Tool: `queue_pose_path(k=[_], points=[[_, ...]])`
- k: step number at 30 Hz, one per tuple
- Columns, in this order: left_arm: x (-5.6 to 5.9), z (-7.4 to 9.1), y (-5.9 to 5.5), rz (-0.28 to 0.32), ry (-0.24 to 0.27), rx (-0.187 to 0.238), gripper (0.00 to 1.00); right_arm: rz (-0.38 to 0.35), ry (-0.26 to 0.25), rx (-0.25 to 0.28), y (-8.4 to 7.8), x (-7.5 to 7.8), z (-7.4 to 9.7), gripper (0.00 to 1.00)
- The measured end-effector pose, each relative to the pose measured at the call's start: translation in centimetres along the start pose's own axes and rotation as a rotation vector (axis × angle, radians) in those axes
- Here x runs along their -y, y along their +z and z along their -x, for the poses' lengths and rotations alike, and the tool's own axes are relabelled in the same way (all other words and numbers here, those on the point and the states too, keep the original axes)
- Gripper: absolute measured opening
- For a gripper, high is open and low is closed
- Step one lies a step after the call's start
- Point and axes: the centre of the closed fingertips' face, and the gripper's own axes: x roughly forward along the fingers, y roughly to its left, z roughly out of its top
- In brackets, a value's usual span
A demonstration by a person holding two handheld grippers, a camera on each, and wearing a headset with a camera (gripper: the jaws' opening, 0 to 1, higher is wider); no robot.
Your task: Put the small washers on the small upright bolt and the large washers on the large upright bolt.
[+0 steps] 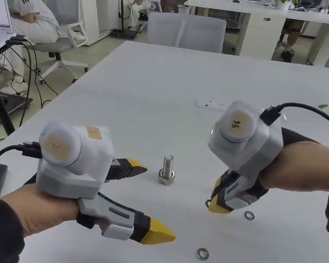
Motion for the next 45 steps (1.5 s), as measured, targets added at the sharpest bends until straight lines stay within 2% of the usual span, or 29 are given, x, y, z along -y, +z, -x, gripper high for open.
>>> queue_pose_path(k=[11, 27, 35, 42, 43, 45], points=[[0.7, -0.8, 0.8, -0.019, -0.027, -0.008, 0.85, -0.028, -0.009, 0.011, -0.9, 0.1, 1.7, 0.14], [1.4, -2.0, 0.9, -0.023, -0.049, -0.024, 0.85, -0.052, -0.022, 0.026, -2.1, 1.1, 4.8, 0.14], [1.4, -2.2, 0.8, -0.02, -0.054, -0.027, 0.85, -0.065, -0.057, 0.034, -2.3, 3.0, 5.9, 0.14], [1.4, -2.4, 0.6, -0.013, -0.057, -0.025, 0.84, -0.067, -0.063, 0.034, -2.0, 4.0, 5.6, 0.14], [1.4, -2.4, 0.6, -0.011, -0.056, -0.025, 0.84, -0.067, -0.064, 0.034, -2.0, 4.8, 5.4, 0.14], [1.3, -2.4, 0.5, -0.009, -0.056, -0.022, 0.84, -0.069, -0.062, 0.031, -2.0, 5.1, 5.2, 0.14]])
